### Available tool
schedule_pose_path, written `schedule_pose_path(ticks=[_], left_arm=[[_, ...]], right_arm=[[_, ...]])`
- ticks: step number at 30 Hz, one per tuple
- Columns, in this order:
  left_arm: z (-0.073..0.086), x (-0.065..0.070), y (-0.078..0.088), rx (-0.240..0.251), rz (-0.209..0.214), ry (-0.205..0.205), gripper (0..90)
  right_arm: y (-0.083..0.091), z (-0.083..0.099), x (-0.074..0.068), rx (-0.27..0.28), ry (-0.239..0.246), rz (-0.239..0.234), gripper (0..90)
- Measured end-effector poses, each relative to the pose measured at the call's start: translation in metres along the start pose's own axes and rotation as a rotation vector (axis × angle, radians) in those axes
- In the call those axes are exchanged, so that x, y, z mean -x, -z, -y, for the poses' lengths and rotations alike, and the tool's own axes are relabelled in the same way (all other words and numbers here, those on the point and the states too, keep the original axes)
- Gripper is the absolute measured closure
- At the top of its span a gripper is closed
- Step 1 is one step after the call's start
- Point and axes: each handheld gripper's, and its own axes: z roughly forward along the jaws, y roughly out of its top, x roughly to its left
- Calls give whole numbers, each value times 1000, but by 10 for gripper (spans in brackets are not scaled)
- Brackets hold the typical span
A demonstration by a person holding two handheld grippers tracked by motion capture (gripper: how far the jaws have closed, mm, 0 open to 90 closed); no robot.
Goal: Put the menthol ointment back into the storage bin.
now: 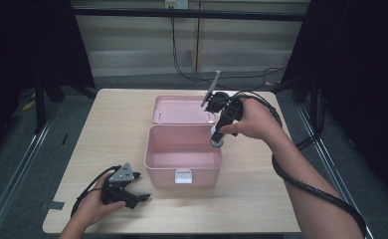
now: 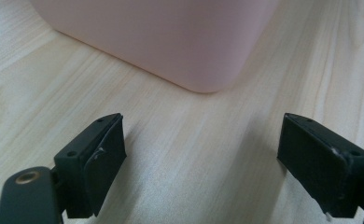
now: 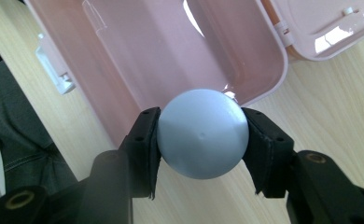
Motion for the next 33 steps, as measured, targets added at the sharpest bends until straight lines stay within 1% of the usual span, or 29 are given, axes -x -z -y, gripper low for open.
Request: schedule_pose_path(ticks=[2, 3, 4, 7, 8, 9, 10, 11, 13, 14, 15, 17, 18, 20, 21, 22, 23, 25, 26, 28, 30, 31, 33], left_arm=[[0, 0, 0, 0, -1, -3, 145], [0, 0, 0, 0, -1, -3, 145], [0, 0, 0, 0, -1, -2, 145], [0, 0, 0, -1, -2, -3, 145], [0, 0, 0, -1, -2, -4, 145], [0, 0, 0, -1, -2, -4, 145], [0, 0, 0, -1, -1, -3, 145], [0, 0, 0, -2, -1, -1, 145], [0, 0, 0, 0, 0, 0, 145], [0, 0, 0, 0, -1, -2, 145], [0, 0, 0, -1, -1, -3, 145], [0, 0, 0, -1, -1, -4, 145], [0, 0, 0, -1, -1, -3, 145], [0, 0, 0, 0, 0, 0, 145], [0, 0, 0, -1, -1, -1, 145], [0, 0, 0, -1, 0, -1, 145], [0, 0, 0, 0, 1, 0, 145], [0, 0, 0, 2, 1, 1, 145], [0, 0, 0, 2, 1, 1, 145], [0, 0, 0, 3, 2, 1, 145], [0, 0, 0, 3, 2, 2, 145], [0, 0, 0, 4, 4, 4, 145], [0, 0, 0, 4, 4, 1, 145]], right_arm=[[0, -1, 1, -5, -4, -1, 506], [-3, -4, 2, 0, -18, -1, 506], [-3, -4, 2, 0, -18, -1, 506], [-7, -9, 6, 0, -47, 7, 506], [-7, -9, 6, 0, -47, 7, 506], [-8, -10, 7, 1, -58, 4, 506], [-10, -12, 8, 4, -96, -8, 506], [-12, -13, 8, 10, -114, -10, 506], [-13, -14, 9, 13, -122, -10, 506], [-14, -15, 9, 4, -145, -12, 505], [-16, -18, 9, -5, -181, -7, 506], [-17, -19, 9, -9, -189, -2, 506], [-19, -21, 10, -11, -208, 5, 506], [-19, -22, 11, -15, -211, 8, 506], [-22, -24, 12, -12, -233, 10, 506], [-23, -25, 12, -17, -241, 16, 507], [-23, -25, 12, -17, -241, 16, 507], [-27, -27, 13, -12, -272, 14, 507], [-28, -27, 13, -12, -279, 14, 507], [-34, -30, 14, -16, -307, 5, 507], [-37, -30, 14, -13, -312, 4, 507], [-41, -32, 15, -16, -329, 7, 506], [-45, -33, 16, -12, -345, 0, 507]])
